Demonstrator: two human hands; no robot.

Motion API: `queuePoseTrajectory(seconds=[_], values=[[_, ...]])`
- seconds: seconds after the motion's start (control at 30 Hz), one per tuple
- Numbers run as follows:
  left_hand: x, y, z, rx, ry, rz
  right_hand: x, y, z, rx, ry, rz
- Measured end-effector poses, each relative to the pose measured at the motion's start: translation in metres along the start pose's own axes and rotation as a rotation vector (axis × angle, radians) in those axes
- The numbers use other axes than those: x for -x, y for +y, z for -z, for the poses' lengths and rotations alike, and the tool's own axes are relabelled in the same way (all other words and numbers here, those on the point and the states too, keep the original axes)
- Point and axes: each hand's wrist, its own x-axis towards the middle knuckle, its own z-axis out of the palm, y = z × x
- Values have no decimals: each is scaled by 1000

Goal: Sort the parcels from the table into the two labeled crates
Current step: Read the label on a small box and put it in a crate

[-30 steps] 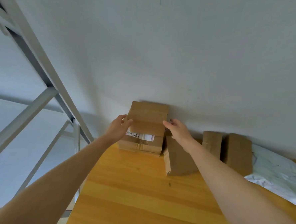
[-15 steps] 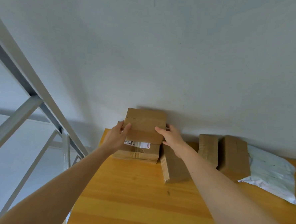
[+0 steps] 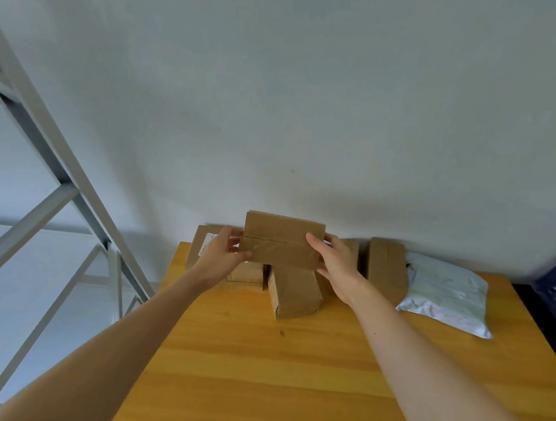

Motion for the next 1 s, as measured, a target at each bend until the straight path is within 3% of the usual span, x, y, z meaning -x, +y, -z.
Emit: queuePoseTrajectory(seconds=[0.47,0.67,0.83,1.0], values=[[146,86,-100,58,15,-19,151,-5,122,-140,20,11],[176,110,-111,100,85,93,191,-8,144,-163,-21,78],[191,130,-113,86,79,56,211,-15,157,-52,-88,141],[204,140,-106,103,61,15,228,-17,154,-9,-40,159]])
